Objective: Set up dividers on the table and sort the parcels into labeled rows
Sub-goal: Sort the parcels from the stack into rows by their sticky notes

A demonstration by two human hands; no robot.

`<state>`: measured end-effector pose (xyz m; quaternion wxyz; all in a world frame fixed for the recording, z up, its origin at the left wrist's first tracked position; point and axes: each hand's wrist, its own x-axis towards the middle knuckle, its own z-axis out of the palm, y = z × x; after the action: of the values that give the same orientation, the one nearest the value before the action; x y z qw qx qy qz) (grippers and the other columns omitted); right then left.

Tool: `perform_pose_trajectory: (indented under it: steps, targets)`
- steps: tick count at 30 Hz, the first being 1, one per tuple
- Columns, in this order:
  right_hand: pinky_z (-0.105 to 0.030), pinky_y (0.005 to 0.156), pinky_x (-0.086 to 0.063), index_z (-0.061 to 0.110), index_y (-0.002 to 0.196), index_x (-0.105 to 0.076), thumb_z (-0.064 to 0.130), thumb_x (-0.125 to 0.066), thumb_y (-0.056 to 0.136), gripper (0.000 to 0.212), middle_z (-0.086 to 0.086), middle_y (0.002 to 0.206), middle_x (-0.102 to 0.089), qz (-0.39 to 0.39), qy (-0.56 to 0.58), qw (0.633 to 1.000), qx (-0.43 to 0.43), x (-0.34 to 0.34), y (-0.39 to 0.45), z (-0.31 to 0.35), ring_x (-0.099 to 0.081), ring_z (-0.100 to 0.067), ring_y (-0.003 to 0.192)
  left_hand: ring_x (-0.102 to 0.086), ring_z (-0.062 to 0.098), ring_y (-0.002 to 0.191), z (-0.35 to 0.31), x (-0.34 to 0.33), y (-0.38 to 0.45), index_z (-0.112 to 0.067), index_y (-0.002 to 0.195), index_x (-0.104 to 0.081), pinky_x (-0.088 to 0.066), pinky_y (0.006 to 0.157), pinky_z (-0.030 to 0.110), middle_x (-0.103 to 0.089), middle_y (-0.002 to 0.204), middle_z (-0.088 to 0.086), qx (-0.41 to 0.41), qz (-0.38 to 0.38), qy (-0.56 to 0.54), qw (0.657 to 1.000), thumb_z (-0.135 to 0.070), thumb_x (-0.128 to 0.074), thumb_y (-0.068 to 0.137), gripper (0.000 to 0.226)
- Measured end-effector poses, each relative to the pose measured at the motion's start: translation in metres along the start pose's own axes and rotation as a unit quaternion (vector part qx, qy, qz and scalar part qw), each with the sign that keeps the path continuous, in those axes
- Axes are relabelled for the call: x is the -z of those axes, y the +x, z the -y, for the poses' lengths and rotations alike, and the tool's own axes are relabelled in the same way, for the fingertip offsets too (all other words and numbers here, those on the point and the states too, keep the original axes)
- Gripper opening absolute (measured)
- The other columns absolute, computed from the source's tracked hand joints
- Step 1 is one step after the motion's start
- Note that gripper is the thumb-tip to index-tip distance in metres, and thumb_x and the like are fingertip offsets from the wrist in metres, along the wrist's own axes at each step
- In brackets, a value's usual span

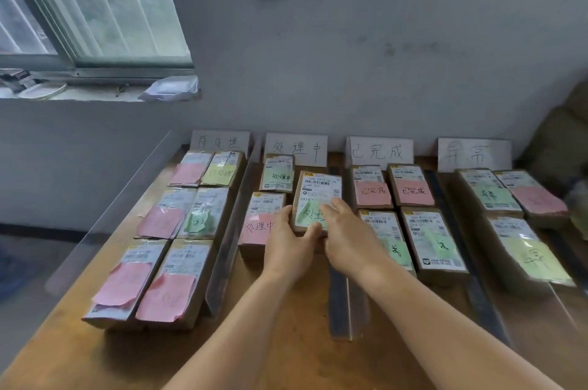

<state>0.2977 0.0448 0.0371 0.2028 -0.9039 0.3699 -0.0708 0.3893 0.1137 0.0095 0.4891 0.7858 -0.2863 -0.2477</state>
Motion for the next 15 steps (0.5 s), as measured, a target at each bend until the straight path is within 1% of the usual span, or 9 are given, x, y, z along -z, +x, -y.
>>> perform_pose_trajectory:
  steps: [2,3,7,10,13,15]
  targets:
    - [-0.038,0.087,-0.046,0.012,0.133,-0.042,0.009,-0.051,0.089,0.045,-0.005,0.146,-0.03,0.006,-0.017,1.0,-0.007,-0.005,0.013,-0.002,-0.053,-0.03,0.111,-0.054,0.01,0.113,0.001,-0.002,0.01,-0.021,0.139,-0.041,-0.045,0.077,0.018,-0.058,0.128,-0.005,0.004,0.009,0.016,1.0,-0.034,-0.065,0.089,0.058]
    - [-0.039,0.086,-0.047,0.012,0.131,-0.044,0.009,-0.051,0.089,0.043,-0.006,0.144,-0.031,0.01,-0.026,1.0,-0.009,-0.007,0.019,-0.004,-0.054,-0.03,0.109,-0.055,0.012,0.114,0.002,-0.004,0.015,-0.02,0.139,-0.042,-0.043,0.076,0.018,-0.058,0.128,-0.004,0.006,0.013,0.028,1.0,-0.035,-0.064,0.089,0.057]
    - [-0.038,0.08,-0.05,0.011,0.126,-0.049,0.008,-0.053,0.089,0.038,-0.006,0.138,-0.038,0.021,-0.06,0.998,-0.01,-0.015,0.042,-0.011,-0.057,-0.028,0.1,-0.056,0.014,0.113,0.006,-0.009,0.033,-0.023,0.13,-0.049,-0.044,0.08,0.023,-0.061,0.123,-0.004,0.004,0.033,0.062,0.997,-0.032,-0.064,0.09,0.044]
    - [-0.035,0.078,-0.049,0.01,0.123,-0.05,0.009,-0.055,0.089,0.034,-0.007,0.128,-0.045,0.035,-0.082,0.996,0.014,-0.02,0.062,-0.016,-0.057,-0.026,0.096,-0.057,0.015,0.113,0.008,-0.014,0.051,-0.025,0.126,-0.049,-0.042,0.078,0.022,-0.061,0.122,-0.005,0.014,0.032,0.097,0.995,-0.028,-0.063,0.09,0.038]
    - [-0.032,0.069,-0.045,0.01,0.119,-0.049,0.009,-0.057,0.089,0.031,-0.007,0.121,-0.046,0.038,-0.101,0.994,0.032,-0.022,0.082,-0.022,-0.056,-0.026,0.092,-0.056,0.017,0.112,0.006,-0.02,0.071,-0.022,0.127,-0.049,-0.042,0.08,0.023,-0.06,0.122,-0.001,0.01,0.021,0.144,0.989,-0.021,-0.061,0.092,0.037]
    - [-0.031,0.068,-0.042,0.009,0.118,-0.049,0.009,-0.056,0.089,0.03,-0.008,0.12,-0.046,0.041,-0.114,0.992,0.039,-0.022,0.095,-0.027,-0.056,-0.027,0.092,-0.056,0.019,0.109,0.005,-0.024,0.086,-0.019,0.125,-0.051,-0.042,0.083,0.026,-0.06,0.121,0.002,-0.003,0.015,0.179,0.984,-0.017,-0.059,0.092,0.034]
